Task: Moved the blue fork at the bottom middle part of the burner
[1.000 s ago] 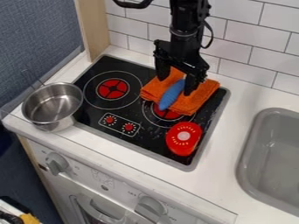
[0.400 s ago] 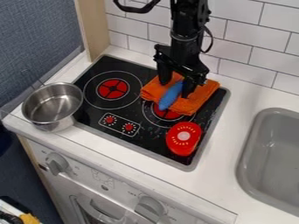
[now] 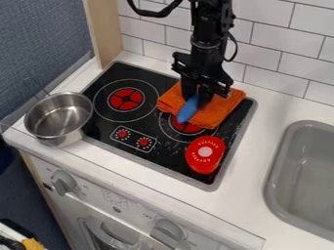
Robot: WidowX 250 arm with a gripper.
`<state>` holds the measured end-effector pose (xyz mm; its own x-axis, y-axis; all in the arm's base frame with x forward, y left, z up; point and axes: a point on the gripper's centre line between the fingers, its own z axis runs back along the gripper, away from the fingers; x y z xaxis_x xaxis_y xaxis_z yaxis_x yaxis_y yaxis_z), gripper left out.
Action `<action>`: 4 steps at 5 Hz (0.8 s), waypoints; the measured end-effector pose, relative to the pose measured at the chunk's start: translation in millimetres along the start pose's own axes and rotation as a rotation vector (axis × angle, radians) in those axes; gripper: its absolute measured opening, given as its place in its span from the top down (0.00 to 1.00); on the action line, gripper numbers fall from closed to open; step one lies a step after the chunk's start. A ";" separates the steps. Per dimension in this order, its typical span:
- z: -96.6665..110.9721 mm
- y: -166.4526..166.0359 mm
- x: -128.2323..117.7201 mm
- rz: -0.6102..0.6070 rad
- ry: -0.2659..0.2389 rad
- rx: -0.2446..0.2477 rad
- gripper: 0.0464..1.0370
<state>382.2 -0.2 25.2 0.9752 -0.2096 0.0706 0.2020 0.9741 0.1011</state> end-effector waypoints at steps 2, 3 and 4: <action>-0.2 -0.7 1.4 -0.009 -0.001 -0.006 0.69; 26.2 2.4 2.8 -0.011 -0.070 -0.014 0.69; 62.9 17.7 -8.8 0.021 -0.152 -0.020 0.69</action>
<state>371.5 13.6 88.7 0.9545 -0.1985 0.2224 0.1853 0.9795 0.0787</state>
